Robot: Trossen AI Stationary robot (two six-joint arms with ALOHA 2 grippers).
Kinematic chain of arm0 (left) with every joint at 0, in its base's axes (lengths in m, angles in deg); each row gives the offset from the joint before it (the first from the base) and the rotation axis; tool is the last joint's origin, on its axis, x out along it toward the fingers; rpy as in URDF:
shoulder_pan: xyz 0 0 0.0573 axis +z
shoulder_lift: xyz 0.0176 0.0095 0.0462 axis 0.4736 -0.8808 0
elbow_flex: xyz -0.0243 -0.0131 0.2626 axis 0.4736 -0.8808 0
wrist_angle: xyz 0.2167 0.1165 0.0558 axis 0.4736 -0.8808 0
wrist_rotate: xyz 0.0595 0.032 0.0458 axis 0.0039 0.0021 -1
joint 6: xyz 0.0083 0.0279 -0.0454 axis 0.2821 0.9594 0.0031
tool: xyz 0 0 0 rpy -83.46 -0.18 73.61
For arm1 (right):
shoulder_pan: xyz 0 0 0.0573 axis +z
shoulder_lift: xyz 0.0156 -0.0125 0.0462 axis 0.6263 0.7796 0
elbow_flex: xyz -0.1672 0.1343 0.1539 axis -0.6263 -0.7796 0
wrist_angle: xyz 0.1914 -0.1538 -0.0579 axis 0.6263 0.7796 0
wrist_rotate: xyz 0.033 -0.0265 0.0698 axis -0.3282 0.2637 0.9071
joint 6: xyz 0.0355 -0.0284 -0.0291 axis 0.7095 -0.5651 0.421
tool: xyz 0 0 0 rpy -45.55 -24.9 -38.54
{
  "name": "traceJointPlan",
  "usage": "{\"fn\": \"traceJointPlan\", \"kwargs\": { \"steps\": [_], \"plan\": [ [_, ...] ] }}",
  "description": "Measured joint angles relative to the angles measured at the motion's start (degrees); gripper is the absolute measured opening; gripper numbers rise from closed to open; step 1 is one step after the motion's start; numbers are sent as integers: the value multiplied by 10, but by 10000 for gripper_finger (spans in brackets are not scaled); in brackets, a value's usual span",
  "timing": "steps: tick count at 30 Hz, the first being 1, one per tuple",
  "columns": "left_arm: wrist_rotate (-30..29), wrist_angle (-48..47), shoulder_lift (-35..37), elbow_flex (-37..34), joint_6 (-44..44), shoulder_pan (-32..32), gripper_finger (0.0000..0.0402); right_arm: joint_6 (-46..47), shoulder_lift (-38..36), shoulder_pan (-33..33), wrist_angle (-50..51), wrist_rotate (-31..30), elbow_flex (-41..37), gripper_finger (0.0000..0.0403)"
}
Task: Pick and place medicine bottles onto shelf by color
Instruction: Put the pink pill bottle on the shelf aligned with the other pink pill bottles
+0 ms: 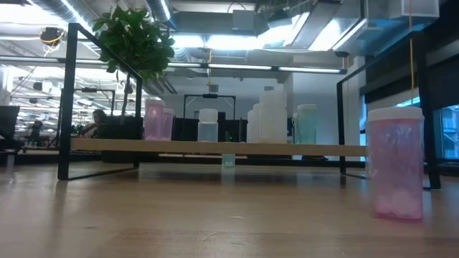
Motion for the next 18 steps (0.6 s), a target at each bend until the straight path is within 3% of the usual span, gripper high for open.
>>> {"fn": "traceJointPlan", "kwargs": {
  "steps": [5, 18],
  "plan": [
    [42, -39, -47, 47, -2, 21, 253, -1, -16, 21, 11, 0, 0, 226],
    [32, 5, -112, 47, -132, 83, 253, -63, -31, 51, 21, 20, 0, 226]
  ]
}}
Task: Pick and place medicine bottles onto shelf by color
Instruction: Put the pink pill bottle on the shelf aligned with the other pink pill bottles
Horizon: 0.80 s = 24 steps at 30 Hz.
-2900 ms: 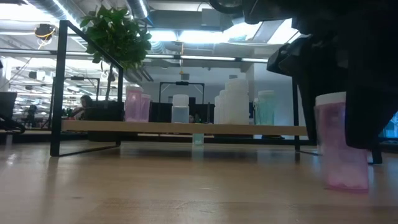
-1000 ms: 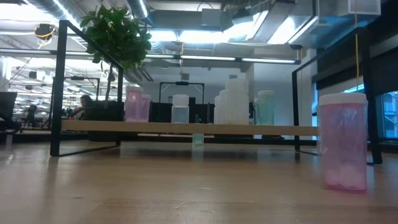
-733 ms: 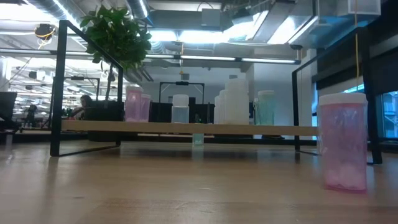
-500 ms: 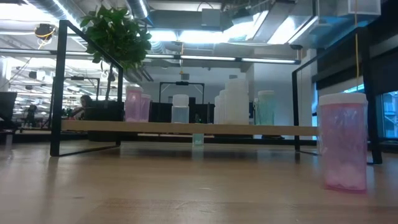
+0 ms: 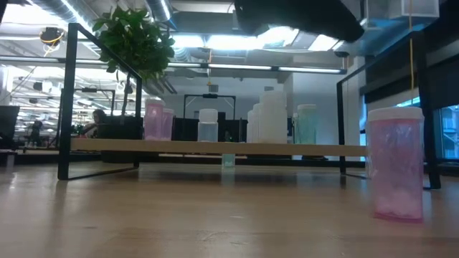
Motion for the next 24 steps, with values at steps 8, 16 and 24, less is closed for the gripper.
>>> {"fn": "traceJointPlan", "kwargs": {
  "steps": [8, 16, 24],
  "plan": [
    [1, 0, 1, 0, -1, 8, 253, 21, 1, -3, 0, -12, 0, 226],
    [0, 2, 1, 0, 3, -1, 253, 31, 1, -3, 1, -70, 0, 226],
    [-3, 13, -3, 0, 12, 2, 253, 31, 1, -3, -11, -69, 0, 226]
  ]
}}
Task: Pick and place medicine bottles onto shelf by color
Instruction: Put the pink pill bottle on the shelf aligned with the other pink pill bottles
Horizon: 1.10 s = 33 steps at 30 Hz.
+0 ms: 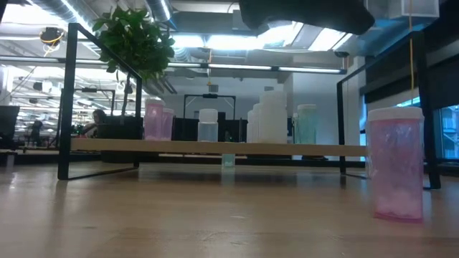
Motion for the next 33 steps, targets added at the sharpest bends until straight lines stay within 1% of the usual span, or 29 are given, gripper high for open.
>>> {"fn": "traceJointPlan", "kwargs": {
  "steps": [7, 14, 19, 26, 33],
  "plan": [
    [-34, 28, -12, 0, 6, 1, 253, 0, 0, 0, -3, 0, 0, 226],
    [-38, 29, -19, 0, -18, 6, 253, -1, 0, 0, -6, 3, 0, 226],
    [-51, 27, -26, 0, -13, 7, 253, -1, 0, 0, -7, 5, 0, 226],
    [-48, 42, -29, 0, -17, 21, 253, -1, 0, 0, -9, 6, 0, 226],
    [-46, 50, -29, 0, -18, 22, 253, -1, 0, 0, -10, 5, 0, 226]
  ]
}}
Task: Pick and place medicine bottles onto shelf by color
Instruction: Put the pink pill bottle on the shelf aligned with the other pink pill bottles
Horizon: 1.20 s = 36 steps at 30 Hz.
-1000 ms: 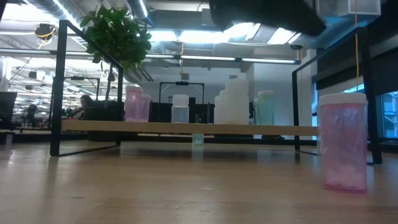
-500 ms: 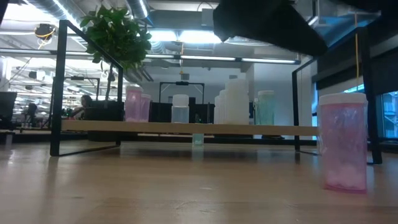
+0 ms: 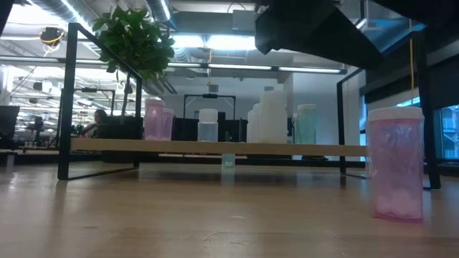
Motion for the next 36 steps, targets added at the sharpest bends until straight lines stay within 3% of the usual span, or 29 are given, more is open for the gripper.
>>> {"fn": "traceJointPlan", "kwargs": {
  "steps": [13, 27, 36],
  "plan": [
    [-6, 10, 0, -23, 0, 0, 290, 0, 0, 0, 0, 0, 0, 226],
    [-14, 145, 0, -113, 4, 1, 291, 0, 0, 0, 0, -1, 0, 226],
    [-17, 178, 0, -133, 5, 4, 291, 0, 0, 0, 0, -1, 0, 226]
  ]
}}
